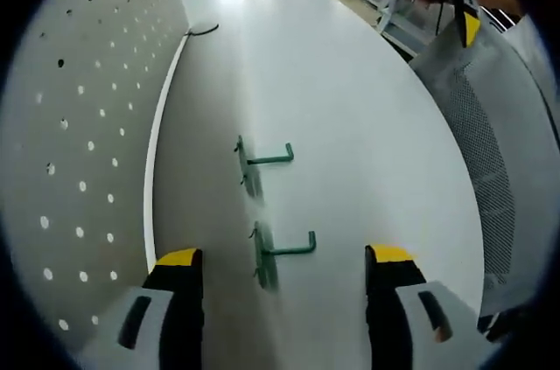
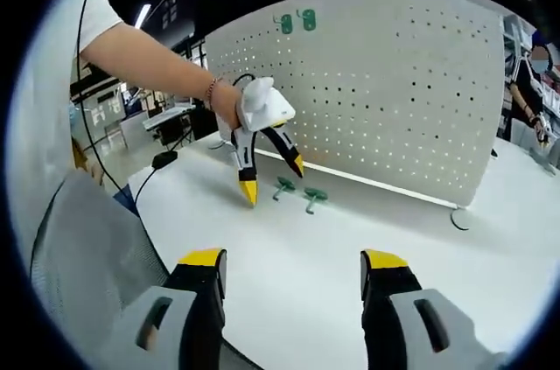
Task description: Insert the hook assembly into the mounting plate slot until the hook locks in place.
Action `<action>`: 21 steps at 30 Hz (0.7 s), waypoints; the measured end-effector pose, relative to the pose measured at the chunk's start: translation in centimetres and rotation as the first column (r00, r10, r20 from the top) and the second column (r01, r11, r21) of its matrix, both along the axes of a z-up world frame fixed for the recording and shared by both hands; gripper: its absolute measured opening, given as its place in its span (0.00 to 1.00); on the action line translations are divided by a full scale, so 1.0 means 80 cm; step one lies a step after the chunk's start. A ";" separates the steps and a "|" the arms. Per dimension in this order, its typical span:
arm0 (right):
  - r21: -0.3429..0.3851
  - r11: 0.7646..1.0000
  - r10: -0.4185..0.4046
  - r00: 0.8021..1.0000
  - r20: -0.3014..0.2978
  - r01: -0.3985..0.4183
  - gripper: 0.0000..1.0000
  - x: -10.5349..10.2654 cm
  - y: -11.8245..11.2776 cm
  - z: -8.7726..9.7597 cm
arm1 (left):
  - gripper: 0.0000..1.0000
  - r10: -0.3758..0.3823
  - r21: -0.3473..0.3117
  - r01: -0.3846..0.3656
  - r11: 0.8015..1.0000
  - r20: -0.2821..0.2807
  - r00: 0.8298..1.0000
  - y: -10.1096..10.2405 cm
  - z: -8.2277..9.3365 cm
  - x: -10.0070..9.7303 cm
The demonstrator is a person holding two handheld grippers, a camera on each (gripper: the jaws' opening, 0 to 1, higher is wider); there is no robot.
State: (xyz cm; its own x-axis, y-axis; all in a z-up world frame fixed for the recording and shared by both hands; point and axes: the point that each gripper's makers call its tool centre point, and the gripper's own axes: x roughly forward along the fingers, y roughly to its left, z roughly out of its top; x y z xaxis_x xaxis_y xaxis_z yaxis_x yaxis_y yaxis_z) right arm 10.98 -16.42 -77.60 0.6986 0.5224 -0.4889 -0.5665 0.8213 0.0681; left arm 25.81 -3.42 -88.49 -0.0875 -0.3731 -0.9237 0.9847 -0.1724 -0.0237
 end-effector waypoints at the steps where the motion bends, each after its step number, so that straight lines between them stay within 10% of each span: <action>1: 0.000 1.000 -0.001 1.000 -0.002 0.001 0.60 0.000 0.000 0.000 | 0.78 -0.002 0.000 0.002 1.000 0.001 1.000 0.000 0.000 0.000; 11: 0.003 1.000 -0.008 1.000 -0.006 0.008 0.59 -0.001 -0.003 -0.002 | 0.75 -0.025 -0.020 0.026 0.999 0.024 0.999 0.002 -0.001 0.002; 21: 0.031 0.999 -0.043 0.999 0.001 0.043 0.58 0.005 -0.009 0.004 | 0.31 0.038 -0.018 -0.038 0.999 0.032 0.999 0.006 0.005 0.015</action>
